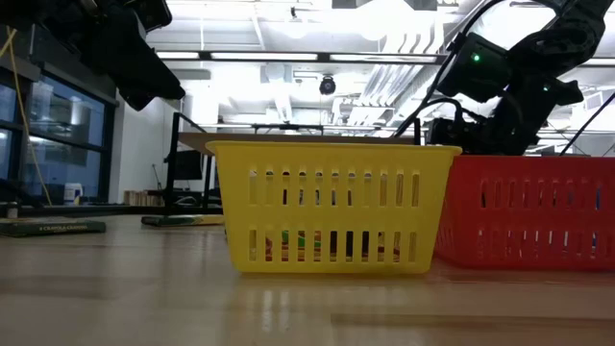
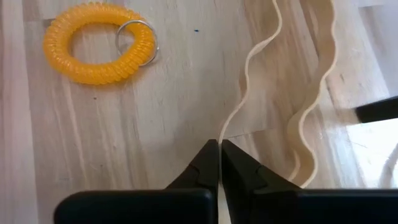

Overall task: Pick & Place Office Desk Supplies
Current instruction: Put the white rubber band into the yellow bin

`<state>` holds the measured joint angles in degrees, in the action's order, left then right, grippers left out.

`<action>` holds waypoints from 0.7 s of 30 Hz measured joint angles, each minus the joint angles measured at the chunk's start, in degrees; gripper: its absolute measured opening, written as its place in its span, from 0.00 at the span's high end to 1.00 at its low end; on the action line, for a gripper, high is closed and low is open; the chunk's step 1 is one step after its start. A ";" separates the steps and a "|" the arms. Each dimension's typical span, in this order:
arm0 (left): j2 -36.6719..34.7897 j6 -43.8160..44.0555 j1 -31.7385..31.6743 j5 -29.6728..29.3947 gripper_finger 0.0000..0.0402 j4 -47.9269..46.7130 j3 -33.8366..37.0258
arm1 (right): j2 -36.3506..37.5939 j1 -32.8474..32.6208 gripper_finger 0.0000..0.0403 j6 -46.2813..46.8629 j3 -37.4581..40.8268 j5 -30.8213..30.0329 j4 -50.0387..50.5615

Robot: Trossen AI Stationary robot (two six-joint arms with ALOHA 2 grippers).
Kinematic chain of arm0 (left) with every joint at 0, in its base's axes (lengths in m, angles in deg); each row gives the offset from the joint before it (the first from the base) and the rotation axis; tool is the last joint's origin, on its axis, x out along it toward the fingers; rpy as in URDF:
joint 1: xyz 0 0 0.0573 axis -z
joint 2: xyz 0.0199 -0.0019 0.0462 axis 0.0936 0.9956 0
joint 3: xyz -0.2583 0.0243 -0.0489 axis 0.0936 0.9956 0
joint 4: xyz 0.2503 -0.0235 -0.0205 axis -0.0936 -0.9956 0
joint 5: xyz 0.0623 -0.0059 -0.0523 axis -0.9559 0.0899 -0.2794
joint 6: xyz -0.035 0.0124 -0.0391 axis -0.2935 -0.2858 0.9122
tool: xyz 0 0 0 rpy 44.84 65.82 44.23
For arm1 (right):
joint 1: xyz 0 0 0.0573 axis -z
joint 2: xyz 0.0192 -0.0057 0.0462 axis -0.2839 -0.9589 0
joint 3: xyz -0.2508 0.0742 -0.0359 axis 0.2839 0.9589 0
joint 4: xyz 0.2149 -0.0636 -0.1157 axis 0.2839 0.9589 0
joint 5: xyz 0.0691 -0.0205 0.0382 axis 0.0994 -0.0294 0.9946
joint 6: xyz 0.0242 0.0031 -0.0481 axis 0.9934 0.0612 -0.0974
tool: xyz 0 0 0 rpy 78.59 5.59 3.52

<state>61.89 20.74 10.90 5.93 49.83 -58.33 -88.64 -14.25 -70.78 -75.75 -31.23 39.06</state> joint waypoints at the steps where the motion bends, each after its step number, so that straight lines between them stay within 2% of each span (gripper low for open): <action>1: 0.00 0.00 0.00 0.01 0.82 0.00 0.00 | 0.00 0.00 0.99 0.00 0.00 -0.42 -0.12; 10: 0.00 0.00 0.00 0.01 0.82 0.01 0.00 | 0.81 0.02 0.99 -0.02 0.00 -0.66 -2.66; 21: 0.00 0.00 -0.01 0.01 0.82 0.02 0.00 | 9.25 0.00 0.99 -3.02 -0.11 -0.55 -10.10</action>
<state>61.89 20.74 10.88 5.94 49.84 -58.33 -79.39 -14.25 -73.79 -75.86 -31.77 28.95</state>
